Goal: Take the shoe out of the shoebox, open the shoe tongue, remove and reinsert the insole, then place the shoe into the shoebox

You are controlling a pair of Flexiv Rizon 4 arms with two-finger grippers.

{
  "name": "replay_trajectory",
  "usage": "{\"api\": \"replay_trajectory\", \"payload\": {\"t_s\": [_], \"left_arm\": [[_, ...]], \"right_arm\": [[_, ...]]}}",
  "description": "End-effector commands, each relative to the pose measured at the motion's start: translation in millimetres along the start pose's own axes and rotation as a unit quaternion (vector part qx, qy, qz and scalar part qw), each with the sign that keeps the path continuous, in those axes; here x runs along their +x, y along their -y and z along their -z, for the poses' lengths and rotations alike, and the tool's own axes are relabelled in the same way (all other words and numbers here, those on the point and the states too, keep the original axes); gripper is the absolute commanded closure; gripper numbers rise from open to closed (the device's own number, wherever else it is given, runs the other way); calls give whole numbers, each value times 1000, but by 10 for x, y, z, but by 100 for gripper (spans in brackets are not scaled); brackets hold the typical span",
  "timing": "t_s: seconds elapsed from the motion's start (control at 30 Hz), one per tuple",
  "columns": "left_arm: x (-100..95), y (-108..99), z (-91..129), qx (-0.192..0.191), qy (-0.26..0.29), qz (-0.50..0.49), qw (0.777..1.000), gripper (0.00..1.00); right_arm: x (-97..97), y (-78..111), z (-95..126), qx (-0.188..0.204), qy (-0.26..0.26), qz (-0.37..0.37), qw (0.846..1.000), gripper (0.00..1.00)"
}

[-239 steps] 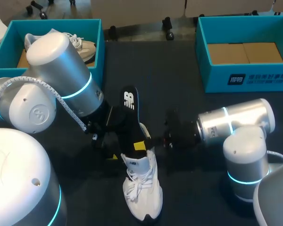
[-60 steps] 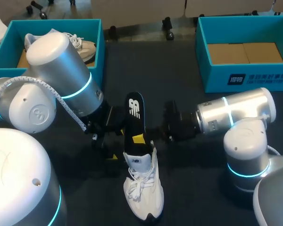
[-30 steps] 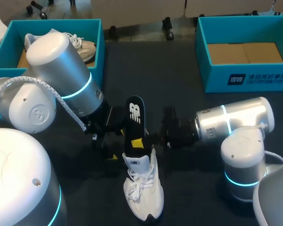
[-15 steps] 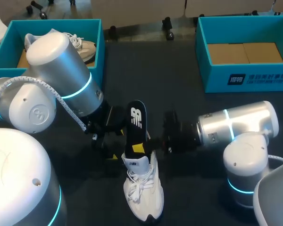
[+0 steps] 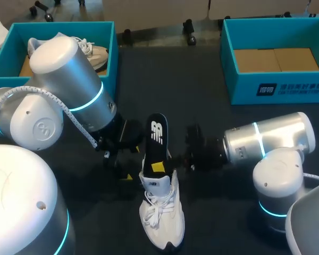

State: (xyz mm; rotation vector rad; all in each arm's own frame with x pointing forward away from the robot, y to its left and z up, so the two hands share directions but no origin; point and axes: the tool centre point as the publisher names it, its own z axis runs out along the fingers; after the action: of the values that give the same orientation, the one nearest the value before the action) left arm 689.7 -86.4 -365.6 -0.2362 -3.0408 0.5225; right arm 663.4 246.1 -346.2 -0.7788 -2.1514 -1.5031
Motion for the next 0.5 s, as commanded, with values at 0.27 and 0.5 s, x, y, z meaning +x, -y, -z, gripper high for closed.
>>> {"api": "replay_trajectory", "payload": {"t_s": [0.27, 0.5], "left_arm": [[1, -2, -9, 1, 0, 0, 1000, 0], [1, -2, -9, 1, 0, 0, 1000, 0]], "right_arm": [[-32, -12, -2, 29, -6, -14, 999, 100], [10, -45, 8, 21, -7, 10, 1000, 82]]}}
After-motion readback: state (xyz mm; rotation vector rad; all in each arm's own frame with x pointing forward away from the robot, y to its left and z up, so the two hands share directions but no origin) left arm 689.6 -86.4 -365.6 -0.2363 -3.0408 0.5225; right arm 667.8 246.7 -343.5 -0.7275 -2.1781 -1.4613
